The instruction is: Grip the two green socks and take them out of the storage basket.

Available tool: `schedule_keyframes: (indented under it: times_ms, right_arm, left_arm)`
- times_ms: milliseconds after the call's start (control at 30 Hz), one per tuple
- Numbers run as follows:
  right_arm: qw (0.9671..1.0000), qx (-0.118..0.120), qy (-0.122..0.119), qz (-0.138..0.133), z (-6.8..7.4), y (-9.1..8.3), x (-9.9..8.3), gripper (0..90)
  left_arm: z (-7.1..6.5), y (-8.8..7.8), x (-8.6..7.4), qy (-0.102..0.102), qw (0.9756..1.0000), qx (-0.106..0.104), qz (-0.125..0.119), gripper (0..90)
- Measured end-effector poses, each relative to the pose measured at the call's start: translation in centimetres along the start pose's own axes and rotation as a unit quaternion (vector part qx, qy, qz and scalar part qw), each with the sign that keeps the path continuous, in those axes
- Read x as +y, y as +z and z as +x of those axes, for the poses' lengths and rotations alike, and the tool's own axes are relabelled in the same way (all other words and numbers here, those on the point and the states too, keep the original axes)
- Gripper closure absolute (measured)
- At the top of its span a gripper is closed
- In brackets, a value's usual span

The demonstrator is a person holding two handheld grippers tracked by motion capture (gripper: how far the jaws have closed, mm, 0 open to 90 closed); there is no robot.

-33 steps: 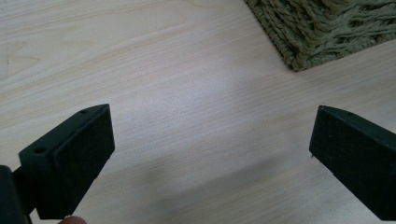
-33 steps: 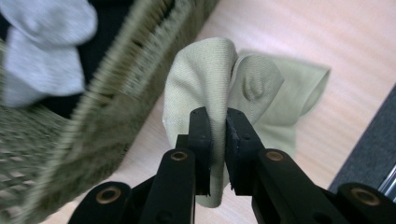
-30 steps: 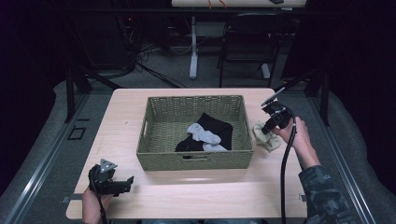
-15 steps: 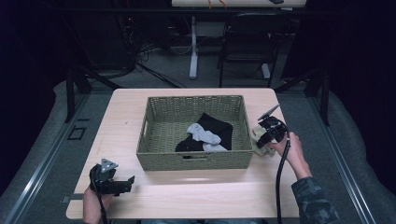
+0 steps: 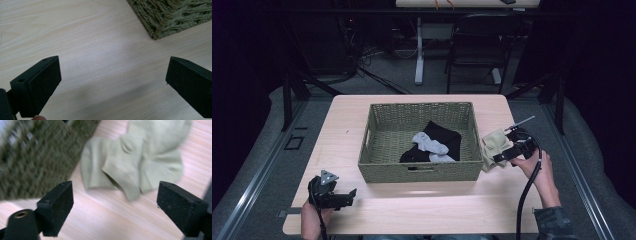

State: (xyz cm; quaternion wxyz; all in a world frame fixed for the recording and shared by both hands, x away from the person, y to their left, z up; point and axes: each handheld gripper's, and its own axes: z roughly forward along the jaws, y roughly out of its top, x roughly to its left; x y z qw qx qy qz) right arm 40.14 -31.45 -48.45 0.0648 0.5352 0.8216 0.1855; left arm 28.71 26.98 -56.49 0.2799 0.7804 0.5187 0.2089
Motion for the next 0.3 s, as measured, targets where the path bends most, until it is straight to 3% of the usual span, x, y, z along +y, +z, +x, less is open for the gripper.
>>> schedule_keyframes:
  times_ms: [133,300]
  right_arm:
    - [0.9999,0.007,0.002,-0.012,-0.2,-0.1,-1.6,4.1]
    - [0.9998,0.009,0.01,-0.017,-0.8,0.0,-2.1,0.5]
  left_arm:
    - [-0.1,0.1,0.0,-0.001,1.0,0.002,0.0,0.0]
    - [-0.2,0.2,0.1,0.002,1.0,0.003,0.001,0.0]
